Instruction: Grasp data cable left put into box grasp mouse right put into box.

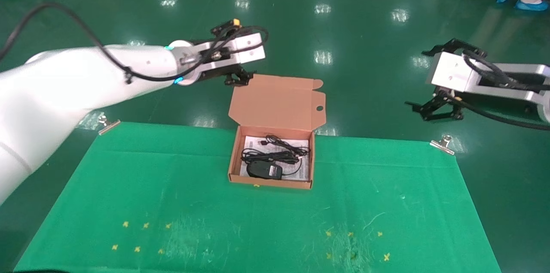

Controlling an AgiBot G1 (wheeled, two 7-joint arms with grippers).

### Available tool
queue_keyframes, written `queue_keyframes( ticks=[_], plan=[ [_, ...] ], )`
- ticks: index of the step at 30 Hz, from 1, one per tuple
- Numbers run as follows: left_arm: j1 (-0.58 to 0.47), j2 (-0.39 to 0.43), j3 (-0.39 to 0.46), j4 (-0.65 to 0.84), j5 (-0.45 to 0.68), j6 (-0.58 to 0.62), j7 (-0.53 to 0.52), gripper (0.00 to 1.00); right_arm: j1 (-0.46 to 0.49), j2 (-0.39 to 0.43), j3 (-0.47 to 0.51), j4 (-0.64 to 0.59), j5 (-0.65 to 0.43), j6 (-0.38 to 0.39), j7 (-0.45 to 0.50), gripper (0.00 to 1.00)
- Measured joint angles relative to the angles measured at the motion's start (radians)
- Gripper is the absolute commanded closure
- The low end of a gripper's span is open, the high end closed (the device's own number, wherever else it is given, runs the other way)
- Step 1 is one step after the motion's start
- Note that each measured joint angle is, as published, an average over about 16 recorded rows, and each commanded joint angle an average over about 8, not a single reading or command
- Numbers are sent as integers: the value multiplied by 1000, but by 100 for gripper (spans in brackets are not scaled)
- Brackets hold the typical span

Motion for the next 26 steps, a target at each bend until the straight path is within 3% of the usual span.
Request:
queue_keyframes(
  ticks=[19,26],
  plan=[
    [224,-235,-299,-225,-331,347,-15,0,-212,-13,261,13,271,-266,-6,0],
    [267,-280,-356,-268,-393,413,-18,0,-253,-15,311,16,322,-316,-8,0]
  ],
)
